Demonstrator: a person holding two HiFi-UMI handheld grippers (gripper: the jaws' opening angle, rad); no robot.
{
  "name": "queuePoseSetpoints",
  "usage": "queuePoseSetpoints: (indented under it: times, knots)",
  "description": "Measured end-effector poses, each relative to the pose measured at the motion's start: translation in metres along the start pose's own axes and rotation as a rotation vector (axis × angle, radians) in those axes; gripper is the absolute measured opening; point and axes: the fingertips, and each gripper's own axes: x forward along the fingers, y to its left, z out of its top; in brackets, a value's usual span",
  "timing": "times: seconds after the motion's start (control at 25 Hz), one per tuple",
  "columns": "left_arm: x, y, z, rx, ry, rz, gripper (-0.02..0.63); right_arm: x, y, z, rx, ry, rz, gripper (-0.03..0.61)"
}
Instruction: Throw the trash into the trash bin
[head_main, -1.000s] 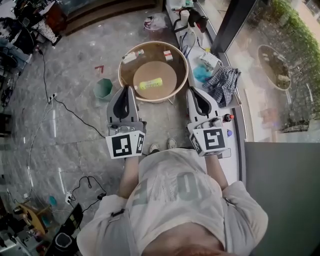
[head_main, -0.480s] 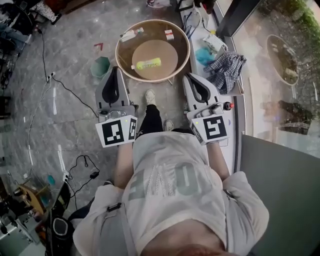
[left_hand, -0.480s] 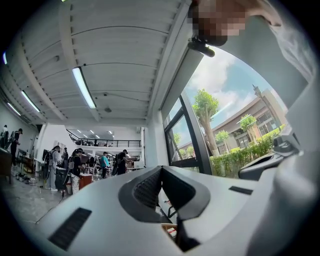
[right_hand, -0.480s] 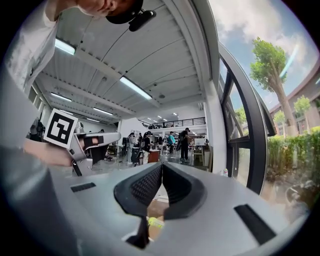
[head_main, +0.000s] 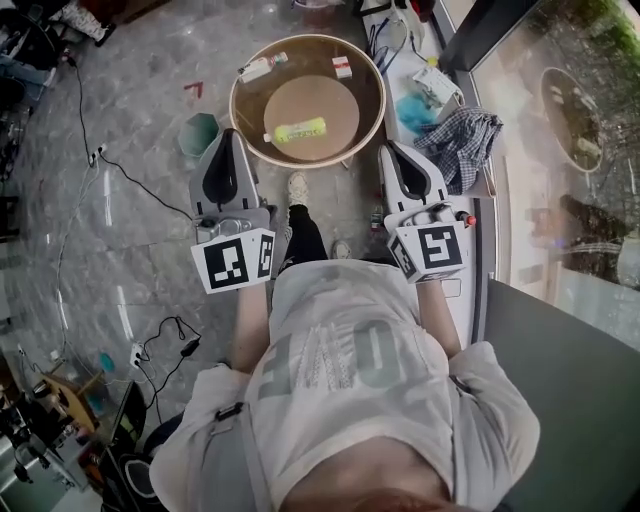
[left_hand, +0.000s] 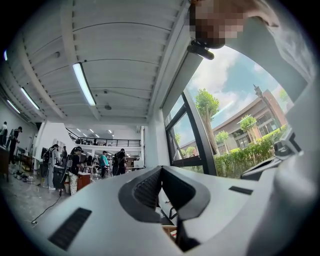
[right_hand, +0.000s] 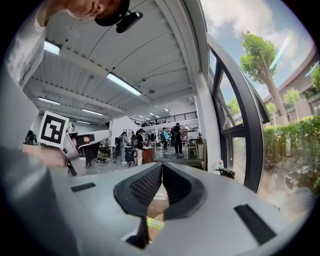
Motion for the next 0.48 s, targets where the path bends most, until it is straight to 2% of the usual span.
queuePoseSetpoints:
  times: [0.24,0.48]
  knots:
    - [0.058,0.044,-0.037,-0.036,0.029,0.012,0.012,0.065,-0.004,0.002,-0.019,0.020,0.005,0.015]
    - [0.133,0.090,-0.065,-0.054,0.061,-0.032,0.012,0.137,-0.016,-0.001,0.010,0.066,-0.067,0.015]
